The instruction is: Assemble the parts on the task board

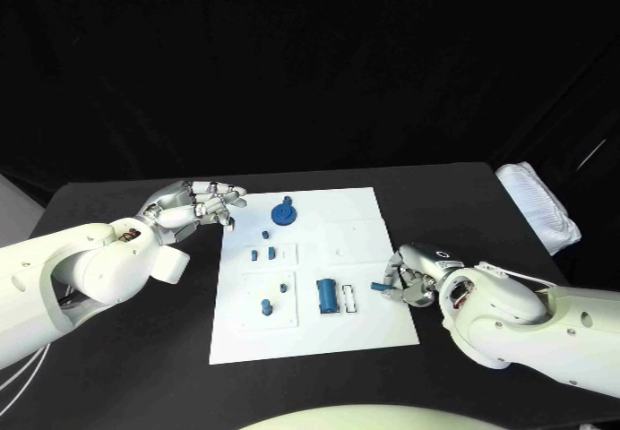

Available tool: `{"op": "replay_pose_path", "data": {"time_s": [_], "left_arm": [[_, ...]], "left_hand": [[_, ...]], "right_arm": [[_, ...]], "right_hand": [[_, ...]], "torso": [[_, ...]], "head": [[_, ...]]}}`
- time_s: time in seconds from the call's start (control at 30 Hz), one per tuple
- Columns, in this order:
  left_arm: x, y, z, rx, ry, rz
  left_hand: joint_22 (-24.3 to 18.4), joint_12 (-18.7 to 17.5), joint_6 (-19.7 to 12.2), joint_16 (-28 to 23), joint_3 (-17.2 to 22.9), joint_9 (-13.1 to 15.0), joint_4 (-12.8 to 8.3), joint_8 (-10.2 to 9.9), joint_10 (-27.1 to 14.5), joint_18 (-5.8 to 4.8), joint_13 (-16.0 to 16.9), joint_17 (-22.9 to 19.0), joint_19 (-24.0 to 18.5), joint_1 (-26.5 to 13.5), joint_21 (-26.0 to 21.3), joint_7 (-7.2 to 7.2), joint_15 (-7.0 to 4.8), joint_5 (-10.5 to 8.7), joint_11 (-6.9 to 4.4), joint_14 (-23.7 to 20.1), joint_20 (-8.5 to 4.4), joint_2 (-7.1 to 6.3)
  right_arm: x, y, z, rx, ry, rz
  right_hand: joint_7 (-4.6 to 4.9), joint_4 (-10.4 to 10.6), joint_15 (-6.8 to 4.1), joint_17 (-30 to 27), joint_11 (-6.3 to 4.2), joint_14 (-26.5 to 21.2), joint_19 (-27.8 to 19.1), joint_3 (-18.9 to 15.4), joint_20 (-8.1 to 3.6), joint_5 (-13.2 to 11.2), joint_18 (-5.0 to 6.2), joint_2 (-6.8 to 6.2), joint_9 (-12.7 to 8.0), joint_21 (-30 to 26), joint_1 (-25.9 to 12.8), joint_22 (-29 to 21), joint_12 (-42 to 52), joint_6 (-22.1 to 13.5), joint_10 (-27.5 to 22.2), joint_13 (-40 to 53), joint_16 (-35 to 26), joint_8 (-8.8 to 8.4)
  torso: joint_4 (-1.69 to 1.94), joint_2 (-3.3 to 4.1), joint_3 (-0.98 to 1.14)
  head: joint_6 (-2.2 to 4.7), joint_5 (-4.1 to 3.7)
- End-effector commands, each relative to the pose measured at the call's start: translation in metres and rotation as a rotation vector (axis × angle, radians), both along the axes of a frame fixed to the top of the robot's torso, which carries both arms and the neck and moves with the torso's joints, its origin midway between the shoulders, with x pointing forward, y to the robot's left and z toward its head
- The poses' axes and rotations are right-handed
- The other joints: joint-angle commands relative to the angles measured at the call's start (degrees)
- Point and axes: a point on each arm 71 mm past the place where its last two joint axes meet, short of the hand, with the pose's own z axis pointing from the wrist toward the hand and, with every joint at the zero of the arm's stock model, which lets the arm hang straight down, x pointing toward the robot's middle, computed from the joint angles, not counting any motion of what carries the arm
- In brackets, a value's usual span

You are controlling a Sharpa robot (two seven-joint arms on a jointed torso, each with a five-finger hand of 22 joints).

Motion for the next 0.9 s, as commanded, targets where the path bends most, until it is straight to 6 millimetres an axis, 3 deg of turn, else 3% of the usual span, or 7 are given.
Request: {"op": "replay_pose_path", "data": {"time_s": [0.03,0.43,0.73,0.9], "left_arm": [[-0.001,-0.003,0.001,-0.012,0.001,-0.020],[-0.001,-0.004,0.001,-0.012,0.001,-0.021],[-0.001,-0.004,0.001,-0.012,0.001,-0.021],[-0.002,-0.004,0.001,-0.012,0.003,-0.024]], "left_hand": [[-0.05,0.23,-0.02,-0.31,-0.24,-0.05,0.24,0.30,0.33,0.85,0.07,0.07,0.34,0.19,-0.22,-0.30,-0.19,-0.04,0.01,0.26,-0.25,-0.15],[-0.05,0.29,-0.02,-0.32,-0.23,-0.05,0.20,0.31,0.31,0.85,0.09,0.08,0.36,0.30,-0.23,-0.32,-0.21,-0.03,-0.01,0.26,-0.27,-0.10],[-0.05,0.29,-0.02,-0.32,-0.23,-0.05,0.20,0.31,0.31,0.85,0.09,0.08,0.36,0.30,-0.23,-0.32,-0.21,-0.03,-0.01,0.26,-0.27,-0.10],[-0.05,0.29,-0.02,-0.32,-0.23,-0.05,0.20,0.31,0.31,0.85,0.09,0.08,0.36,0.30,-0.23,-0.32,-0.21,-0.03,-0.01,0.26,-0.27,-0.10]], "right_arm": [[-0.006,-0.002,-0.005,0.036,0.061,-0.054],[-0.008,0.003,0.017,0.219,0.074,-0.146],[-0.009,0.014,0.010,0.310,0.169,-0.190],[-0.011,0.025,0.000,0.355,0.231,-0.214]], "right_hand": [[-0.23,-0.19,-0.58,14.23,-0.38,5.78,6.00,1.46,-0.48,-0.10,-0.82,-0.59,0.13,0.35,-0.18,15.09,0.29,0.36,1.72,7.80,0.21,0.28],[-0.26,-0.34,-0.61,14.50,-0.41,5.84,6.00,3.98,-0.54,-0.23,-0.82,-1.72,0.23,0.35,-2.18,15.09,0.69,0.58,1.97,8.03,0.37,0.40],[-0.13,0.28,-0.51,14.58,-0.28,5.86,6.00,4.98,-0.47,-0.40,-0.82,-3.06,0.42,0.35,-5.83,15.09,0.79,0.56,2.10,8.12,0.41,0.54],[0.00,0.79,-0.38,14.64,-0.14,5.88,6.00,3.75,-0.38,-0.57,-0.82,-3.82,0.66,0.35,-8.94,15.09,0.89,0.57,2.21,8.19,0.44,0.76]], "torso": [[0.01,-0.02,0.05],[-0.03,0.01,0.01],[-0.03,0.04,-0.03],[0.05,0.09,0.04]], "head": [[-0.04,-0.06],[0.04,-0.32],[-0.03,-0.38],[-0.06,-0.33]]}}
